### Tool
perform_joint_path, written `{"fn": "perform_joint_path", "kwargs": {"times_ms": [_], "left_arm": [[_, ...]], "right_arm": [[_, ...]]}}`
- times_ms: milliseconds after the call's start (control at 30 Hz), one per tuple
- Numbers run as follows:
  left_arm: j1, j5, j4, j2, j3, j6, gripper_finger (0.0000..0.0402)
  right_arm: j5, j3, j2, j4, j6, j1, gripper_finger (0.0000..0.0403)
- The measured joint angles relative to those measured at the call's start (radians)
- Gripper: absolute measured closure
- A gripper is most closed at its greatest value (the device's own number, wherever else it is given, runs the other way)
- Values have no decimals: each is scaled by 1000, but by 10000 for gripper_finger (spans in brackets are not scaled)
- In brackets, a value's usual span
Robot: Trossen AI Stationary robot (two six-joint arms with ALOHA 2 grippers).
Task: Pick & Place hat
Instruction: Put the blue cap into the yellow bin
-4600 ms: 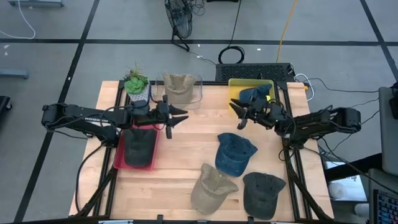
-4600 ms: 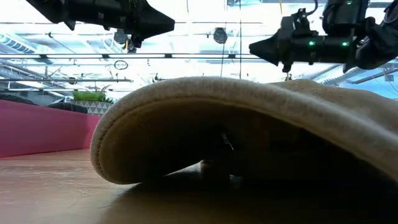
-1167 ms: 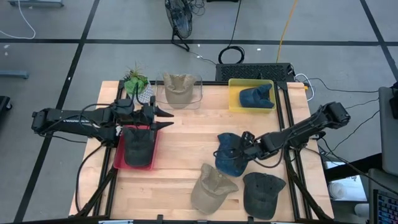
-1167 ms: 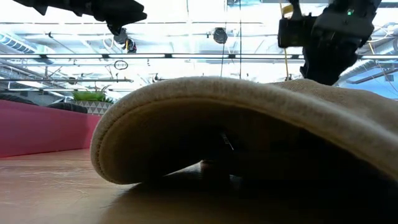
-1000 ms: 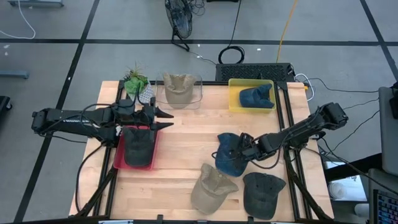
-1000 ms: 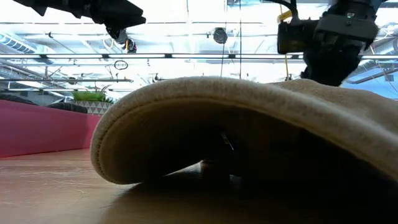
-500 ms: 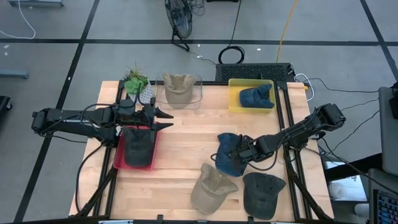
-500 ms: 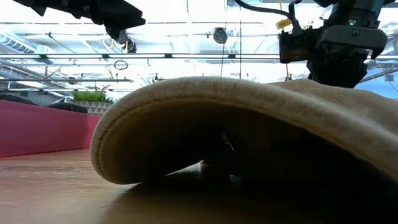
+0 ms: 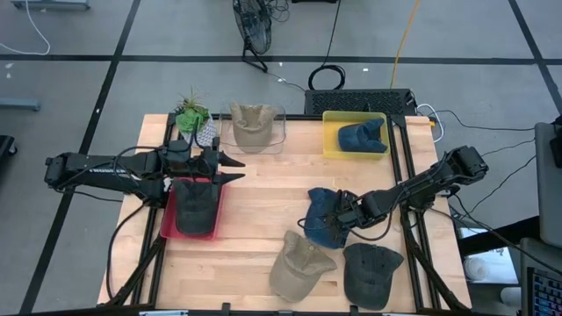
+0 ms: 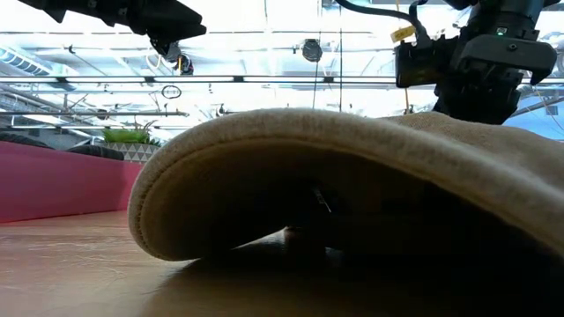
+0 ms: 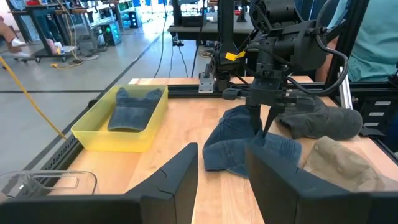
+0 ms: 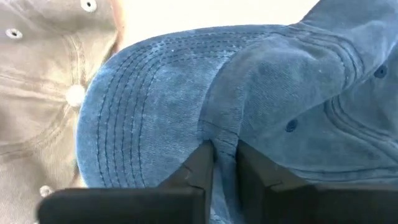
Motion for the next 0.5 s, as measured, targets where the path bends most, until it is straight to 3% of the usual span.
{"fn": "perform_joint_path", "kwargs": {"times_ms": [167,500], "left_arm": [[0,0,0,0,0,0,254],[0,0,0,0,0,0,254]], "right_arm": [[1,0,0,0,-19,0,399],[31,0,0,0,-15,-7,400]]}}
